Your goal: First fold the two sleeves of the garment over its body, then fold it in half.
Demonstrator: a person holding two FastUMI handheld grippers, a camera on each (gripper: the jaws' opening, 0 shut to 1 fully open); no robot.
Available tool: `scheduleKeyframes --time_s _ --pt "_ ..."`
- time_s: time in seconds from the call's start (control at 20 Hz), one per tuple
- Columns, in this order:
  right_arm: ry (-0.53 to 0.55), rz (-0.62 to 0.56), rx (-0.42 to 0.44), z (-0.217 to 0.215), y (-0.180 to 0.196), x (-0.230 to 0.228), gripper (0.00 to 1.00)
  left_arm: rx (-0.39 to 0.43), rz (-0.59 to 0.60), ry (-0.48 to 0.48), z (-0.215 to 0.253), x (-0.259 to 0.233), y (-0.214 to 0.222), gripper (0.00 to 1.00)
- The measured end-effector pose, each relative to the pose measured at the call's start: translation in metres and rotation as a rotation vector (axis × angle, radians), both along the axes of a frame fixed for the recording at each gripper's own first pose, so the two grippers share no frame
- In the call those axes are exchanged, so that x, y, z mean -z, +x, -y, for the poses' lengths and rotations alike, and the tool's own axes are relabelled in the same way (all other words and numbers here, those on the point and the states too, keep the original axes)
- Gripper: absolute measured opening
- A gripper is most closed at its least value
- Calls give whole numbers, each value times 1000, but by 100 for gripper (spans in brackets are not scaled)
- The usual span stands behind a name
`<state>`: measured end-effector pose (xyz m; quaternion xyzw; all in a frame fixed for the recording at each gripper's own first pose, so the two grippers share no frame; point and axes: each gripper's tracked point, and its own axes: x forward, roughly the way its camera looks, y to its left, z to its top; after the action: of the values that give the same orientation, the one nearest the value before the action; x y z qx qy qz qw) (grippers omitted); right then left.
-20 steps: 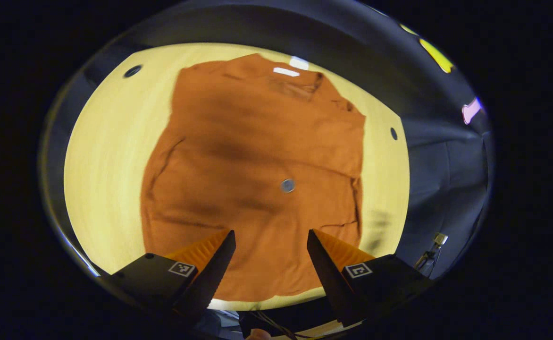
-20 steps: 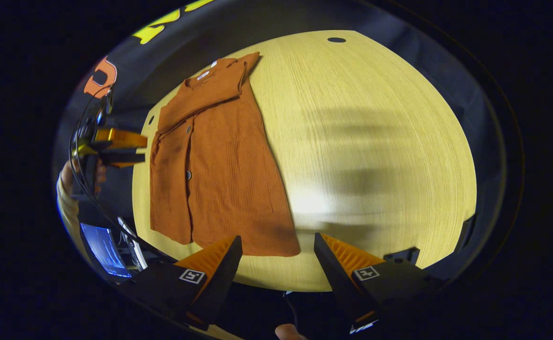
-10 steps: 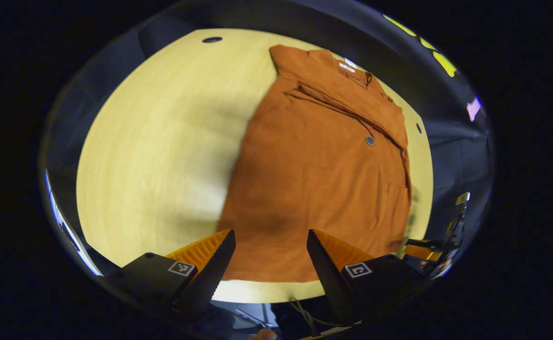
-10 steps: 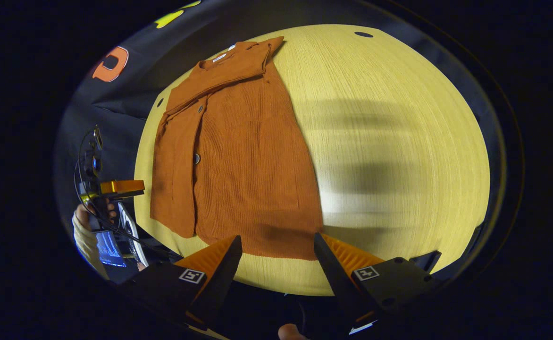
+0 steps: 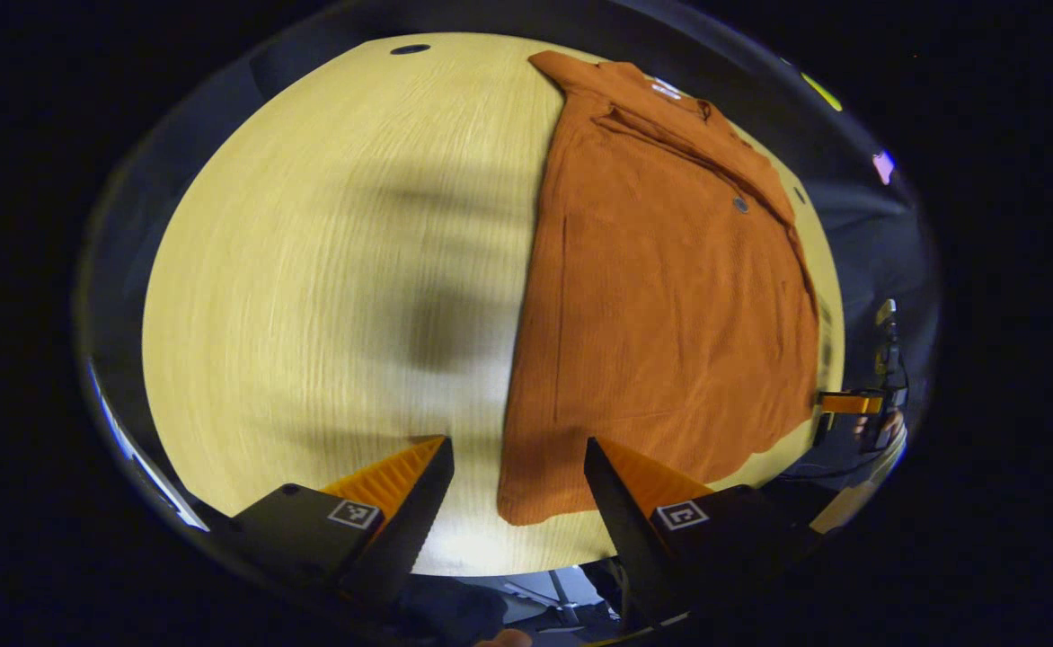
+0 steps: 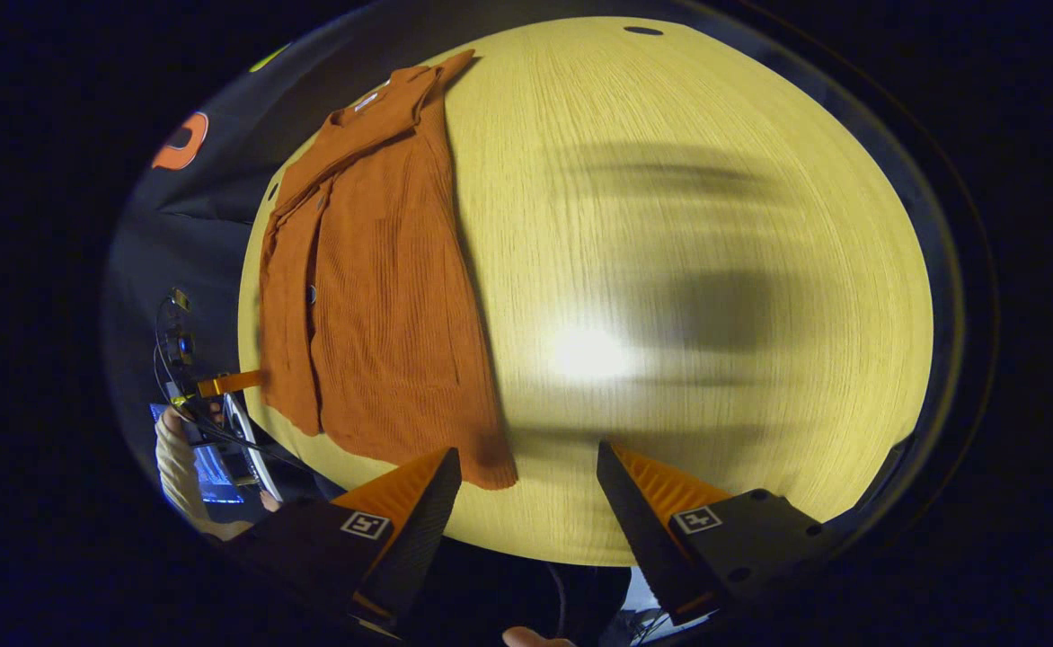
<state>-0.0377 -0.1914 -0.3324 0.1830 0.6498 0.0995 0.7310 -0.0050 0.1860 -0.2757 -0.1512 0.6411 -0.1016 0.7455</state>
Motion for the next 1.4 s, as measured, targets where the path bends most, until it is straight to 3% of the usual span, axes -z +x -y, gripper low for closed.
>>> scheduleKeyframes --time_s 0.1,0.15,0.2,0.25,0.4,0.45,0.5,0.6,0.7,0.75,0.8,0.85,0.95,1.0,1.05,1.1,1.15,1.2,1.35,1.4 --pt "55 -9 15 -3 2 -2 94 -20 -81 -101 -1 -12 -4 98" --pt "74 -24 6 -6 -2 -1 97 -22 -91 -145 -2 -19 -1 88" --pt "104 -26 -4 -10 -5 -2 98 -16 -92 -185 -4 -26 3 95" --pt "130 -28 -14 -14 -7 -1 94 -11 -96 -230 -4 -33 8 95" --pt "245 -36 6 -32 -4 -1 94 23 -104 -361 -4 -55 22 94" --pt "266 -45 10 -39 -5 2 91 33 -109 -379 -14 -26 22 90" --pt "275 -41 10 -41 -5 2 80 33 -113 -400 2 -48 23 88" --pt "265 -45 8 -48 -4 3 76 40 -112 -451 2 -47 19 80" --pt "252 -53 0 -54 -3 4 75 42 -100 -496 5 -50 25 79" --pt "249 -53 0 -56 -2 5 73 54 -71 -499 6 -47 26 84" --pt "249 -53 4 -58 -2 6 71 72 -47 -498 10 -42 27 78" --pt "261 -55 17 -61 0 6 69 67 -42 -514 17 -40 28 63" --pt "286 -73 52 -65 0 4 64 41 -61 -541 28 -39 29 43" --pt "294 -82 65 -67 0 4 63 41 -63 -544 30 -36 28 39" --pt "283 -87 65 -68 -1 7 63 43 -57 -543 32 -33 27 25" --pt "273 -86 59 -68 -1 9 63 45 -55 -549 32 -31 29 21" --pt "280 -88 59 -71 0 9 56 38 -61 -555 33 -31 29 13" --pt "286 -93 62 -73 1 9 49 38 -51 -565 33 -32 31 12" --pt "245 -103 58 -70 2 17 48 55 -8 -565 33 -33 28 7" --pt "249 -99 55 -71 1 17 30 50 9 -556 30 -34 31 6"
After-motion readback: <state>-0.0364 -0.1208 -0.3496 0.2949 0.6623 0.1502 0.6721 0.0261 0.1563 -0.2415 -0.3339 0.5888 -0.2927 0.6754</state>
